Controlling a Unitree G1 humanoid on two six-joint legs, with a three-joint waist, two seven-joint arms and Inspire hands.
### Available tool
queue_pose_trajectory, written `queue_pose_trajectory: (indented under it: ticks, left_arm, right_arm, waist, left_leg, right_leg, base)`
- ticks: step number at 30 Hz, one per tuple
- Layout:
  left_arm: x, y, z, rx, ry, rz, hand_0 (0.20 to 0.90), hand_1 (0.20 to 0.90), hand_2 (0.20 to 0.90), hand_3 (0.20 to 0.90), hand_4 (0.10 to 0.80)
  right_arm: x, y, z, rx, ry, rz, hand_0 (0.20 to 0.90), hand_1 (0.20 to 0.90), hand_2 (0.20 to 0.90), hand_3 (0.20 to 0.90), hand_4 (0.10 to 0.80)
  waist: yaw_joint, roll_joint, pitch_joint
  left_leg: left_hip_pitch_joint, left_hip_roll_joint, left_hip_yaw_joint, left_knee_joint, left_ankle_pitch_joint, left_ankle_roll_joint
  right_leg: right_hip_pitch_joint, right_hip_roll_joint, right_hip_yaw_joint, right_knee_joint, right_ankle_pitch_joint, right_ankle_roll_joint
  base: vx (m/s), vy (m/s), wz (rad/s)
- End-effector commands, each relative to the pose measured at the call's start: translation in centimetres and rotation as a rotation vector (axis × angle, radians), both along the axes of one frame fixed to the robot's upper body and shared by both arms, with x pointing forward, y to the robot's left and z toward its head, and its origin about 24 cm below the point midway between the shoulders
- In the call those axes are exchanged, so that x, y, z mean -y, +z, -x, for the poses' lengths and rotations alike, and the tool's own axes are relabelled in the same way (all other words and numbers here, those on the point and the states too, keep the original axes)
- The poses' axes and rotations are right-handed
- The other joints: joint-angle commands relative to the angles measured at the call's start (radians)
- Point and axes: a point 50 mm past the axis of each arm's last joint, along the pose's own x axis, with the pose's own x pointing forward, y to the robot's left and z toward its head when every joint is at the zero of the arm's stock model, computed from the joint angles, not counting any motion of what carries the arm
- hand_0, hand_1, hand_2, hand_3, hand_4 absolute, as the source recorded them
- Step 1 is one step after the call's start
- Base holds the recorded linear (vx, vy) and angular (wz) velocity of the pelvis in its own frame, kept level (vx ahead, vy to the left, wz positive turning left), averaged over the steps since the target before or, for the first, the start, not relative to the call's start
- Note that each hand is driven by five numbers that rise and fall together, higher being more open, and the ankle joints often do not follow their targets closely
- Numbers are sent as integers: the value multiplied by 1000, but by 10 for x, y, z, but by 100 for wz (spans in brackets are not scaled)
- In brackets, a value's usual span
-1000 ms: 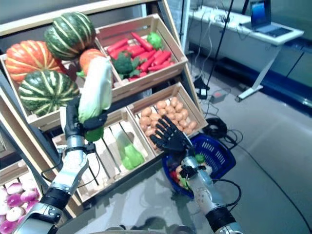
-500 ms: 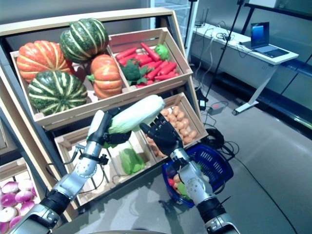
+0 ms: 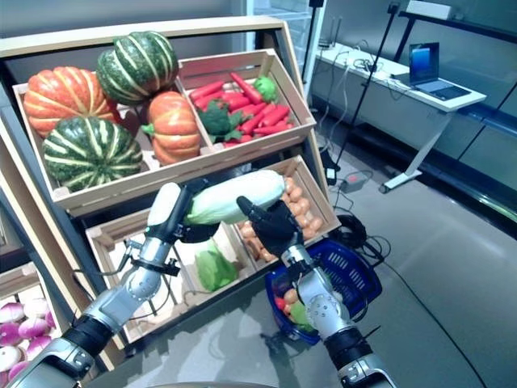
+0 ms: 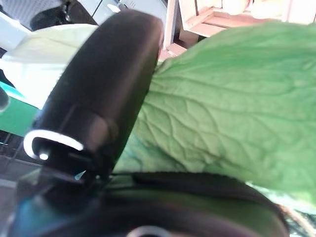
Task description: Put vegetables into the basket
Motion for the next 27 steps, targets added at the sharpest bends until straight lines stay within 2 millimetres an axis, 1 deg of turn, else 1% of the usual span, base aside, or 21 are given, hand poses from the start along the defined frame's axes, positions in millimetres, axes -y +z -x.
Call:
queue_pose_trajectory:
  ticks: [1,4,6,8,10,11,16,22,27]
  left_arm:
    - [28,22,-6,141,-240,-105,300,300,300,300,400]
    - [34,22,-2,173,-293,-140,300,300,300,300,400]
    - [44,23,4,200,-365,-157,300,300,300,300,400]
    - [48,24,6,208,-394,-156,300,300,300,300,400]
    - [57,24,13,231,-452,-141,300,300,300,300,400]
    - [58,25,14,230,-459,-127,300,300,300,300,400]
    - [64,21,18,193,-450,-29,300,300,300,300,400]
    - [67,19,17,156,-432,9,300,300,300,300,400]
    - [64,18,15,130,-399,47,300,300,300,300,400]
  right_arm:
    - [-24,116,-17,509,89,-274,900,900,900,900,800]
    - [-24,118,-18,511,84,-274,900,900,900,900,800]
    - [-24,119,-20,508,67,-280,900,900,900,900,800]
    - [-23,119,-21,509,56,-273,900,900,900,900,800]
    - [-22,117,-22,506,43,-281,900,900,900,900,800]
    - [-21,117,-22,506,35,-288,300,300,300,300,400]
    - [-18,120,-21,535,29,-375,300,300,300,300,400]
    - [-13,128,-25,540,-17,-409,300,300,300,300,400]
    - [-11,128,-24,536,-37,-418,300,300,300,300,400]
  waist:
    - [-7,-3,-27]
    - [-9,-2,-28]
    - [-9,0,-28]
    - [-10,0,-28]
    - [-12,0,-30]
    - [-11,0,-30]
    - [-9,-4,-27]
    - [-5,-12,-18]
    - [-6,-16,-18]
  left_leg:
    - [4,-24,-11,-1,-46,32]
    - [3,-24,-13,-1,-48,33]
    - [2,-24,-13,-1,-49,33]
    - [2,-24,-13,-1,-50,33]
    - [1,-22,-13,-1,-51,32]
    - [1,-22,-13,-1,-52,32]
    - [1,-19,-10,-1,-54,32]
    - [-3,-18,-13,-1,-55,31]
    - [-4,-16,-11,-1,-57,31]
  right_leg:
    - [-1,-6,-10,40,-2,-65]
    - [-3,-7,-8,40,-4,-65]
    - [-2,-6,-7,36,-3,-63]
    - [-2,-6,-5,34,-2,-63]
    - [0,-5,-1,26,0,-62]
    - [1,-4,0,25,0,-61]
    - [2,-4,1,21,3,-61]
    - [-3,-3,3,22,5,-61]
    - [-1,-3,4,12,11,-61]
  base:
    - [0,0,0]
    - [0,0,0]
    - [-17,-1,0]
    - [0,0,0]
    - [0,0,0]
    - [0,0,0]
    - [-12,-6,-5]
    - [-21,-5,0]
    - [0,0,0]
